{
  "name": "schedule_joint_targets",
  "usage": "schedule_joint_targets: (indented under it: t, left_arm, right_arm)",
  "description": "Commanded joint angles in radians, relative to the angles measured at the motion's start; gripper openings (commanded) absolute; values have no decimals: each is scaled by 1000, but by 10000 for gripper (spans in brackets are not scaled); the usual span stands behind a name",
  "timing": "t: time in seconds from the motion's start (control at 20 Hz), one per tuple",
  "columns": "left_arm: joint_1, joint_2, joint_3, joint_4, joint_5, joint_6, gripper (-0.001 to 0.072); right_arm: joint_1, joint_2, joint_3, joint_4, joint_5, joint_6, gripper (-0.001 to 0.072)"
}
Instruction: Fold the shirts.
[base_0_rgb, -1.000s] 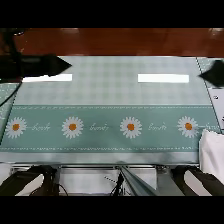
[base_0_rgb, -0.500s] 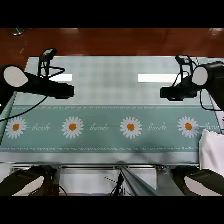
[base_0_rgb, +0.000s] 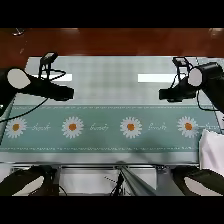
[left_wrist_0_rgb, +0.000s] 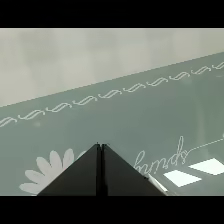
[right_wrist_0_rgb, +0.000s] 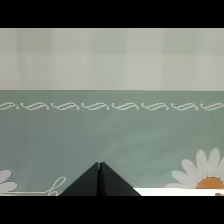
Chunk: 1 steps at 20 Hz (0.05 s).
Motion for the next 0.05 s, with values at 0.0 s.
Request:
schedule_joint_targets:
  t: [0.0]
  left_arm:
    - [-1,-1,0,3,-2,-1,24]
  right_arm:
    - [1,0,0,-1,2,2,21]
